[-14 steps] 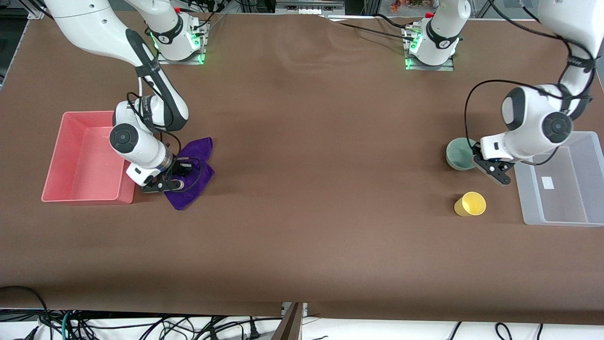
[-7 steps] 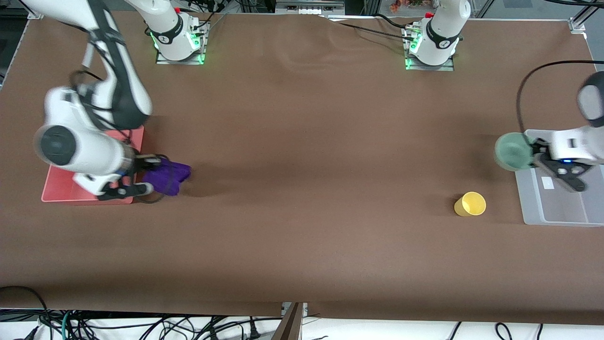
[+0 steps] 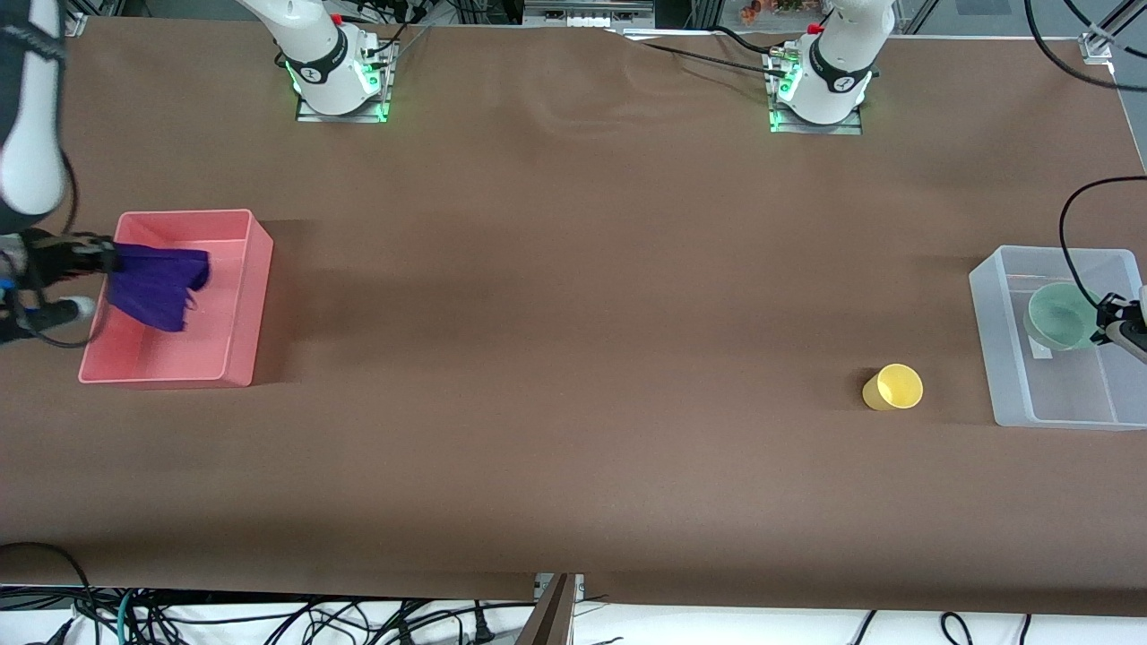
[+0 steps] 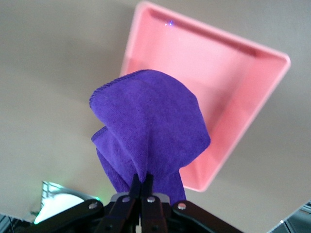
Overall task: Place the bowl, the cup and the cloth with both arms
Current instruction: 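Drop the cloth into the pink bin while the left gripper places the bowl, then raise the right gripper from the pink bin while the left gripper grasps the cup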
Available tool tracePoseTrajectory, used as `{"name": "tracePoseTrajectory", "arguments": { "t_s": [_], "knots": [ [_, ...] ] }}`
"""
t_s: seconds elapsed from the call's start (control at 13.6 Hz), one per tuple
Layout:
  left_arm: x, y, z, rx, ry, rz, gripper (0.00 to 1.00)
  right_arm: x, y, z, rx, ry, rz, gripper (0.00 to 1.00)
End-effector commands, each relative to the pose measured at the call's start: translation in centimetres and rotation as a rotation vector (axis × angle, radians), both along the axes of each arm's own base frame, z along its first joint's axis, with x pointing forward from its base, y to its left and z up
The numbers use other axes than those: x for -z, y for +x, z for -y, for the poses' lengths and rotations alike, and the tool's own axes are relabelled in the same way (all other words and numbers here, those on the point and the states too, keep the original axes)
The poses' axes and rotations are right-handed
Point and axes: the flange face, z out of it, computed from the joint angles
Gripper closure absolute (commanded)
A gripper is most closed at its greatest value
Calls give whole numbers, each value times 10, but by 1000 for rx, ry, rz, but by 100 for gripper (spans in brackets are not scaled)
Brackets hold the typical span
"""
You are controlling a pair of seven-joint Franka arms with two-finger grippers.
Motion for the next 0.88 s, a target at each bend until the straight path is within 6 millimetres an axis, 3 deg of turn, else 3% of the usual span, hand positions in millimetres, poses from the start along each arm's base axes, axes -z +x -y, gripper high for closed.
{"name": "tracePoseTrajectory", "arguments": {
  "t_s": [0.0,0.07,0.15,0.22,0.29,0.44,0.51,0.59,0.66,0.73,0.81],
  "knots": [
    [39,0,-21,5,-16,5,100,34,-14,23,-1,15,-54,100],
    [45,-3,-25,-4,-20,4,100,50,-17,27,-2,14,-55,100],
    [47,-4,-27,-9,-24,5,64,68,-22,38,11,8,-48,100],
    [45,-3,-27,-24,-38,16,14,88,-27,42,13,4,-42,100],
    [40,-2,-24,-31,-43,18,1,103,-32,45,16,3,-41,100],
    [4,10,-5,-21,-49,18,0,120,-33,47,20,-1,-21,100],
    [-21,18,12,-31,-56,25,0,126,-31,47,22,-8,-11,84],
    [-43,27,34,-55,-65,30,0,127,-29,48,25,-11,5,7],
    [-62,33,56,-94,-76,28,0,123,-26,46,28,-11,17,0],
    [-74,41,76,-148,-89,24,0,111,-23,43,31,-6,36,0],
    [-77,48,98,-210,-103,18,0,87,-17,38,30,12,84,0]
  ]
}}
